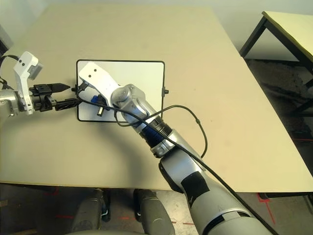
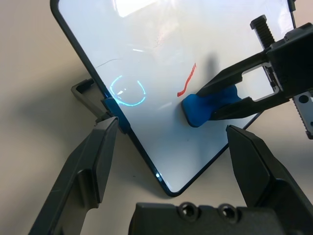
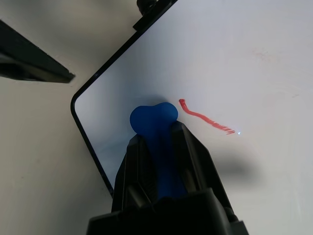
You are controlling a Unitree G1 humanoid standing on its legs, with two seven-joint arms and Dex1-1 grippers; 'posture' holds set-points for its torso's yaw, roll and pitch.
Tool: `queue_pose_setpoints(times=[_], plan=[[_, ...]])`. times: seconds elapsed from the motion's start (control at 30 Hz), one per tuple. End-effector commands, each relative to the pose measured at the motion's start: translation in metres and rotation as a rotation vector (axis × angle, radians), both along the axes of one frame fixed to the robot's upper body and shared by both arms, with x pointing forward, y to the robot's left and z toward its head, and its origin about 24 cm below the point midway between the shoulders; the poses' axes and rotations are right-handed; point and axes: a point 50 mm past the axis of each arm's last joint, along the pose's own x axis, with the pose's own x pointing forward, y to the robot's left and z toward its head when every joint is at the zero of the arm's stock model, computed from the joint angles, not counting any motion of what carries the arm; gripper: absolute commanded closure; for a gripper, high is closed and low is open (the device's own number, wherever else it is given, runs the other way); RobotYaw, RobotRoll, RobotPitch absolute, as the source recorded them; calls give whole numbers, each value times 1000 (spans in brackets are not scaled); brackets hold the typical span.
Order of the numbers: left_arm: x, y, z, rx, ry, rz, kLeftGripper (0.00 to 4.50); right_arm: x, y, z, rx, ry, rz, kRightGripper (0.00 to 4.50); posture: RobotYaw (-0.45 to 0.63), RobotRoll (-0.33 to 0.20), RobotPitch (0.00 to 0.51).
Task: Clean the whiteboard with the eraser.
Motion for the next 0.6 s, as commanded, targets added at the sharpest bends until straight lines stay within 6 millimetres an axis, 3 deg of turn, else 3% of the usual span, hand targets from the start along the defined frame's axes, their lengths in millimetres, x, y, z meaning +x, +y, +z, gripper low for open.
queue_pose_setpoints(times=[0.03,0.13,0.3,0.6], plan=[[-1,2,-2,-3,14,5,0,11,-4,3,-15,-13,-59,3883,51,0,160],[-2,2,-3,-5,18,5,0,13,4,30,25,-66,-68,3883,53,0,162],[-2,2,-5,-7,23,5,0,11,10,41,54,-80,-66,3883,53,0,162],[-3,2,-7,-8,29,1,0,-2,9,-1,-20,18,-25,3883,52,0,165]])
